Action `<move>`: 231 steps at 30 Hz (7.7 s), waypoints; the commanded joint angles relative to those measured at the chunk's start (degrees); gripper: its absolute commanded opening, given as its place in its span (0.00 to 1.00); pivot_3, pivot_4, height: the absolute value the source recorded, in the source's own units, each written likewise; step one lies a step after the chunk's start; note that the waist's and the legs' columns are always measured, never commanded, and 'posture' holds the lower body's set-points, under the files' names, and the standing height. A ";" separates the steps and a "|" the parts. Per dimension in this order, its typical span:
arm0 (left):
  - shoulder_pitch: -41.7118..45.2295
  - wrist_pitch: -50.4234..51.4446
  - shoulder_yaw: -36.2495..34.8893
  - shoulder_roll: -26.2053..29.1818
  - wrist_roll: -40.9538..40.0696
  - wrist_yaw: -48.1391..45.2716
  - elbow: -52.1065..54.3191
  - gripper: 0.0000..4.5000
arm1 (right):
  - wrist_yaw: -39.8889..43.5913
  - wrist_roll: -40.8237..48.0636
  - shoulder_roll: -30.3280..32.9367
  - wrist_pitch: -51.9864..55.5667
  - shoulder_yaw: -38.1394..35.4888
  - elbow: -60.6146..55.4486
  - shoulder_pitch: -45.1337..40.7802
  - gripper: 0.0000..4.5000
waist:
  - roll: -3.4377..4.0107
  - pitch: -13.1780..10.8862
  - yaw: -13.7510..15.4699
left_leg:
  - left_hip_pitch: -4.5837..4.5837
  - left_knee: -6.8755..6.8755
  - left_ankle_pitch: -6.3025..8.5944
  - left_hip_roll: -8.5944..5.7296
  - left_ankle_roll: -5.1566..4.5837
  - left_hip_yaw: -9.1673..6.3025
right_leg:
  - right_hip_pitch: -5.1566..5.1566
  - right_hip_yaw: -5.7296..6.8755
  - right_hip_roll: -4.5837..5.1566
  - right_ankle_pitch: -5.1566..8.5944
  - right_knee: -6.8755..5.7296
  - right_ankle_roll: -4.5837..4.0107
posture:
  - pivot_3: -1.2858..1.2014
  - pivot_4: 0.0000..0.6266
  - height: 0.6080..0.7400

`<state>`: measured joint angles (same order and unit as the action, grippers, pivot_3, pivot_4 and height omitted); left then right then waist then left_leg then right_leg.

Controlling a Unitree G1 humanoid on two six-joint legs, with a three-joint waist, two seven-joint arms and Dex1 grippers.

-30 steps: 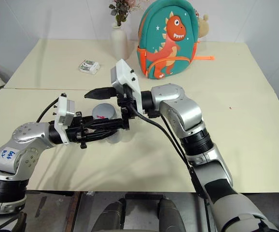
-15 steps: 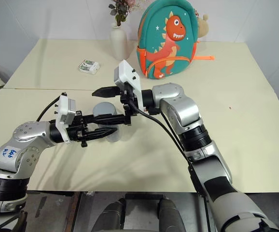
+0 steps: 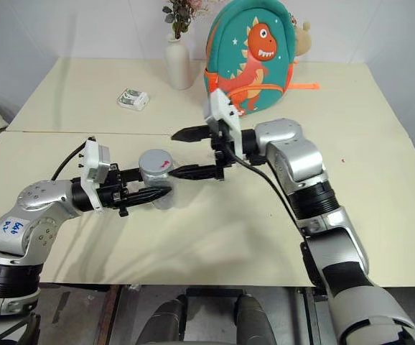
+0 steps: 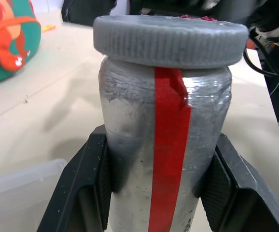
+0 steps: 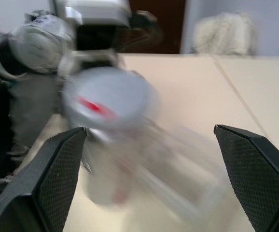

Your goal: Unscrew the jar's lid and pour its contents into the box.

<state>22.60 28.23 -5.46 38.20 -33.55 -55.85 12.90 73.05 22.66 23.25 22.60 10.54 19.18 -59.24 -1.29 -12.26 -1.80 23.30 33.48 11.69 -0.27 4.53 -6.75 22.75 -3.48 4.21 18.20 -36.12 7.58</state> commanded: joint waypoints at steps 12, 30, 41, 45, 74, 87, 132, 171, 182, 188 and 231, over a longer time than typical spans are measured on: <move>-0.97 -4.24 -2.83 -2.29 -1.25 0.80 2.06 0.44 | 6.64 8.98 0.47 8.85 -5.79 -4.90 -0.64 0.99 | 0.00 0.00 -0.39 | 0.00 0.00 0.00 0.01 0.00 0.00 | 0.00 -0.01 -0.01 0.00 -0.01 0.00 | 0.52 0.24 1.00; 0.00 -5.24 -1.70 -4.32 -1.23 0.47 1.28 0.44 | -3.02 1.59 -9.85 3.80 0.95 -8.01 -1.55 0.99 | 0.00 0.00 -0.28 | -0.01 0.12 0.00 0.01 0.00 0.00 | 0.00 -0.01 -0.01 0.00 -0.16 0.00 | 0.52 0.24 1.00; -0.70 -5.48 -1.67 -4.60 -1.36 1.01 2.00 0.44 | -2.76 1.35 -8.16 2.79 -1.71 -3.93 -2.99 0.99 | 0.01 0.00 -0.33 | -0.02 0.15 0.00 0.01 0.00 -0.01 | 0.00 -0.01 -0.02 0.00 -0.23 0.00 | 0.52 0.24 1.00; -0.54 -5.93 -1.49 -4.80 -1.26 1.12 1.86 0.44 | -1.96 1.23 -5.93 2.71 -2.16 -3.28 -2.66 0.99 | 0.00 0.00 -0.32 | -0.02 0.15 0.00 0.01 0.00 -0.01 | 0.00 0.00 -0.02 0.00 -0.23 -0.01 | 0.52 0.24 1.00; -0.97 -6.42 -2.00 -5.43 -0.92 1.27 1.67 0.44 | 5.90 8.07 -1.35 9.30 -4.10 -8.68 -2.52 0.99 | 0.01 -0.01 -0.49 | -0.01 0.19 0.00 0.01 0.00 -0.01 | 0.00 -0.02 -0.03 0.01 -0.24 -0.01 | 0.52 0.24 1.00; -0.32 -6.21 -1.38 -6.14 -0.93 1.41 1.36 0.44 | -0.69 4.15 -7.97 8.88 -0.06 -9.46 -4.61 0.99 | 0.01 0.00 -0.31 | -0.01 0.20 0.00 0.01 0.00 -0.01 | 0.01 -0.01 -0.03 0.01 -0.26 -0.01 | 0.52 0.24 1.00; 0.54 -6.73 -1.41 -5.45 -0.77 0.66 0.19 0.44 | 9.74 6.51 -0.56 7.66 -5.25 1.29 -5.49 0.99 | 0.01 -0.01 -0.55 | -0.01 0.21 0.00 0.01 0.00 0.00 | 0.01 -0.02 -0.03 0.01 -0.26 -0.01 | 0.52 0.24 1.00; -0.22 -6.50 -1.49 -5.86 -1.11 1.92 1.14 0.44 | 5.44 4.89 -4.03 9.88 -2.80 -1.41 -4.77 0.99 | 0.01 -0.01 -1.29 | -0.01 0.20 0.00 0.01 0.00 -0.01 | 0.02 -0.02 -0.03 0.01 -0.29 -0.02 | 0.52 0.24 1.00; -0.43 -6.50 -1.87 -5.60 -1.16 1.96 1.33 0.44 | 6.96 6.84 -5.77 11.17 -2.40 -3.53 -4.59 0.99 | 0.01 -0.01 -1.29 | -0.01 0.20 0.00 0.01 0.00 -0.01 | 0.02 -0.02 -0.03 0.01 -0.30 -0.02 | 0.52 0.24 1.00; -0.52 -6.40 -1.91 -5.66 -1.19 2.12 1.53 0.44 | 5.68 5.53 -7.71 9.98 -1.85 -2.19 -4.87 0.99 | 0.01 -0.01 -1.26 | -0.01 0.20 0.00 0.01 0.00 -0.01 | 0.02 -0.01 -0.03 0.01 -0.29 -0.02 | 0.52 0.24 1.00; -4.00 -3.75 -7.81 -4.53 -5.39 5.17 4.31 0.44 | -16.30 -5.57 -4.69 -22.79 -13.39 12.48 13.48 0.57 | 0.10 -0.07 -1.63 | -0.05 0.10 0.00 0.03 0.00 0.10 | 0.03 -0.12 -0.05 0.02 -0.23 -0.02 | 0.52 0.24 1.00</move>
<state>18.60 24.38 -11.45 32.72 -37.04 -50.81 15.09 57.78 17.20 18.70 2.15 -1.71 31.66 -45.91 -1.19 -12.33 -3.43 23.24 33.59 11.69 -0.23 4.53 -6.65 22.79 -3.60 4.15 18.23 -36.38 7.56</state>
